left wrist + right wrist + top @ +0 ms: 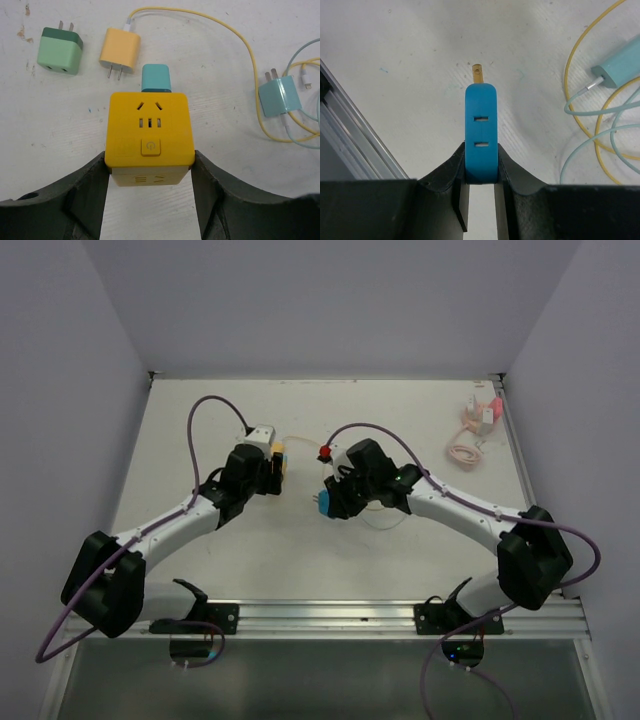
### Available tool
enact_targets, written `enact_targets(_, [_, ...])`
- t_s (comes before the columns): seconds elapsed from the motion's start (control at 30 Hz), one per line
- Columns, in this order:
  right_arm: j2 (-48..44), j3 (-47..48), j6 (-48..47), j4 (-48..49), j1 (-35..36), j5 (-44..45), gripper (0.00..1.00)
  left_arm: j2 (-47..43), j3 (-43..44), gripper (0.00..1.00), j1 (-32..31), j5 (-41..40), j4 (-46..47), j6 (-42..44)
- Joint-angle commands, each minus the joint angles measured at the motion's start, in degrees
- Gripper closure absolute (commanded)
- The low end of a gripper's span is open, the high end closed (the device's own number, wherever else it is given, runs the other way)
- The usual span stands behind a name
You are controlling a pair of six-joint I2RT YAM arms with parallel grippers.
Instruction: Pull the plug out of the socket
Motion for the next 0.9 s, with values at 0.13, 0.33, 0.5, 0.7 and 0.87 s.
enact_targets(0.13, [-5.5,-1.3,2.1,-0.8,-2.1,3.4,1.0,-3.6,2.5,1.0,0.5,3.6,4.2,2.9])
enact_targets(0.33, [-6.1,-3.9,12.1,5.9,-11.9,2.4,1.0,-6.8,1.6,1.0,0.6,14.9,5.5,6.0])
enact_targets(0.5, [-4.1,-4.2,18.7,9.0,-16.4,4.0,1.0,-9.9,0.1,1.0,0.6,25.7,7.0,7.4])
enact_targets(0.7, [0.5,-5.1,26.9,14.9,-20.4,5.3,1.0,-13.0,0.4,1.0,0.6,31.7,6.2,7.9])
enact_targets(0.87, [7.8,-3.3,29.4,16.5,-20.9,2.7,0.91,-13.7,0.3,1.0,0.6,34.0,6.4,7.4])
